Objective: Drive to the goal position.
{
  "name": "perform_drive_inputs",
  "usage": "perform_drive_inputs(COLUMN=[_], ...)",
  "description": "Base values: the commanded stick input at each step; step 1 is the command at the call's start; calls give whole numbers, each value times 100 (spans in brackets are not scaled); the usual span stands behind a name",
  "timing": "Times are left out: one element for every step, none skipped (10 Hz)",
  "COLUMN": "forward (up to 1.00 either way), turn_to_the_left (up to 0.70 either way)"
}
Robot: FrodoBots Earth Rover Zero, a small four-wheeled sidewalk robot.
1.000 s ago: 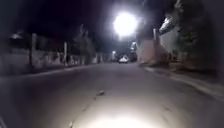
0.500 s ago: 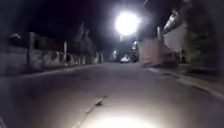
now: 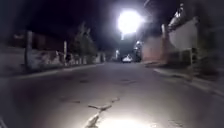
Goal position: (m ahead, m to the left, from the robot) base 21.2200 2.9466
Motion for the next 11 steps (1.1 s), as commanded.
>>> perform_drive_inputs(forward=[100,100,100,100,100,100,100,100,100,100,100], turn_to_the_left=[-25,-9,0,0,0,0,0,0,0,0,0])
